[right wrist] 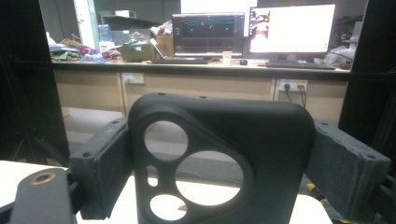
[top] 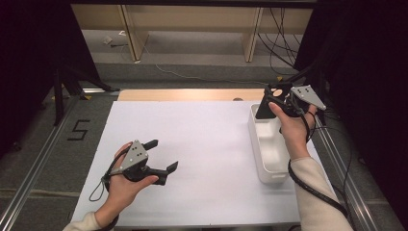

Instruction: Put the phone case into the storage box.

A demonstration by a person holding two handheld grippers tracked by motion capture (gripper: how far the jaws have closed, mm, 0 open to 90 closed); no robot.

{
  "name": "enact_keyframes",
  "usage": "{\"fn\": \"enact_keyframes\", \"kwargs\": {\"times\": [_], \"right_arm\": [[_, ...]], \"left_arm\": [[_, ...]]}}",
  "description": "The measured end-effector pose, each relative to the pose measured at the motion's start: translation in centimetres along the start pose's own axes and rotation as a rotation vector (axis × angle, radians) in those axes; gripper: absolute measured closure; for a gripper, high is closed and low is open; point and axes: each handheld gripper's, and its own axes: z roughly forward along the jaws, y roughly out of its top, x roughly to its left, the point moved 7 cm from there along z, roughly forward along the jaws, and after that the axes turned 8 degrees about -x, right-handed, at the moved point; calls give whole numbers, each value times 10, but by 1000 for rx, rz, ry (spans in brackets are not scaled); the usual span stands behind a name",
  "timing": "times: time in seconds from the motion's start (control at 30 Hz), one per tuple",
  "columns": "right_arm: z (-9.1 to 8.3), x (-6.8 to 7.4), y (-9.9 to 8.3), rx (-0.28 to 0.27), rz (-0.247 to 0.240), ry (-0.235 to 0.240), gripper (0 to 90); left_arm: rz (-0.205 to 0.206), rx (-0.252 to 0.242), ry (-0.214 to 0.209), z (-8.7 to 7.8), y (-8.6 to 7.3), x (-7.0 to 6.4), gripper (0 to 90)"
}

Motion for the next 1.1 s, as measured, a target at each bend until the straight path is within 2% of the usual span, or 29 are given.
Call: {"fn": "enact_keyframes", "kwargs": {"times": [0.17, 1.1], "right_arm": [[3, 1, -2, 4, -12, 1, 154], [11, -7, -8, 4, -5, -11, 155]], "left_arm": [[-3, 2, 1, 0, -1, 1, 15], [-5, 2, 0, 1, -1, 1, 15]]}}
